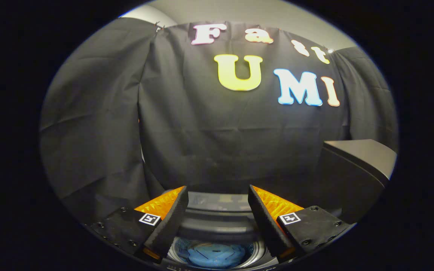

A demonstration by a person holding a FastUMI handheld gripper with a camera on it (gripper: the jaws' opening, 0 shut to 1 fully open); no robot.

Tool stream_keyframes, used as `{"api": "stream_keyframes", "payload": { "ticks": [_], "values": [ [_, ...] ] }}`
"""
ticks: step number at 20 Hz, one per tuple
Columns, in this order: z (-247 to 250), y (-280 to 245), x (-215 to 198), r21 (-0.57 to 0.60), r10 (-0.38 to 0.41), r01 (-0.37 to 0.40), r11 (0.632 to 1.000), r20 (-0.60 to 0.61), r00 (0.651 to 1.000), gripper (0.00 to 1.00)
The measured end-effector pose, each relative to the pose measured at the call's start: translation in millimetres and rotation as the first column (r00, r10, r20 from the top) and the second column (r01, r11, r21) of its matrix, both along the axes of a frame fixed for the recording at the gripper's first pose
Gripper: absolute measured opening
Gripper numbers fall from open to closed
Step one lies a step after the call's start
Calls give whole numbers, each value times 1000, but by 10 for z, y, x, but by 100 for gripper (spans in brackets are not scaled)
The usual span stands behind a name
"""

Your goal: Put the clothes into the washing machine and then close the washing machine lid.

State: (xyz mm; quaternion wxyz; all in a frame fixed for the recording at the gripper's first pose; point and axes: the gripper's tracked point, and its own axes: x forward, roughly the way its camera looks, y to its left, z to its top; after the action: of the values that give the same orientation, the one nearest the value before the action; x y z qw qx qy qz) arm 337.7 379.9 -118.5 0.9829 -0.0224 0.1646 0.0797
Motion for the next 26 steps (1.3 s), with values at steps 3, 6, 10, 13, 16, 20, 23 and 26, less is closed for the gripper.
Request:
{"api": "stream_keyframes", "payload": {
  "ticks": [3,6,10,13,16,20,23,26],
  "values": [
    [-202,4,-113,17,12,-12,1000,-33,999,99],
    [-325,43,-219,9,32,-32,999,-53,998,99],
    [-289,100,-277,24,49,-48,999,-41,998,99],
    [-212,96,-312,39,45,-44,998,-34,998,98],
    [-69,57,-364,39,44,-43,998,-21,999,98],
    [341,-69,-498,51,40,-42,998,39,998,98],
    [695,-154,-653,63,65,-71,996,97,993,99],
    [951,-377,-842,69,72,-82,994,137,988,99]
  ]
}}
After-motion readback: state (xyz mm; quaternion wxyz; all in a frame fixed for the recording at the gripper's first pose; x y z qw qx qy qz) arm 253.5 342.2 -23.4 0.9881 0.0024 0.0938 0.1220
